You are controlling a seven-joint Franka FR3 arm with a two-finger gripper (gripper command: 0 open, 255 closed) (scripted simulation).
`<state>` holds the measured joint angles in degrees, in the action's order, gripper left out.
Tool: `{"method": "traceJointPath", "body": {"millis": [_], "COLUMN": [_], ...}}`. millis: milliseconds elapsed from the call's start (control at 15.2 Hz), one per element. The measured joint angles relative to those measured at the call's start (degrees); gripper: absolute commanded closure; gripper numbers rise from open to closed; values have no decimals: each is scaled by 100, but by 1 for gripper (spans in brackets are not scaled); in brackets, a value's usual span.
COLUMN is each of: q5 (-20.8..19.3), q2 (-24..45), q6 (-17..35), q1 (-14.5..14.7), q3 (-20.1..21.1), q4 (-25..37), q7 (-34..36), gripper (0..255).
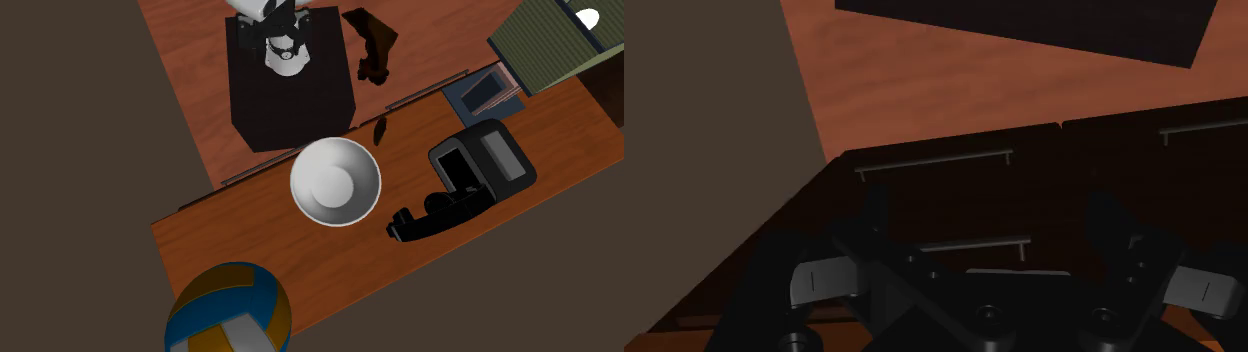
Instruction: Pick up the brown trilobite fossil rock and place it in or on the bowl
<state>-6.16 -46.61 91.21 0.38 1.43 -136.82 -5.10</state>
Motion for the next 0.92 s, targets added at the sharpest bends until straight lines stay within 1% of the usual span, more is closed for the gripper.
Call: {"method": "traceJointPath", "body": {"millis": [132, 396, 726, 924], "q5": [75, 646, 1398, 1807], "q2": [40, 351, 933, 1330], "q6": [30, 301, 863, 1181], "q1": [-5, -35, -73, -88], "q3": [39, 335, 748, 1004], "q4": [2, 21, 132, 342], "q7": [113, 993, 2200, 2927], "gripper": [0, 0, 0, 0]}}
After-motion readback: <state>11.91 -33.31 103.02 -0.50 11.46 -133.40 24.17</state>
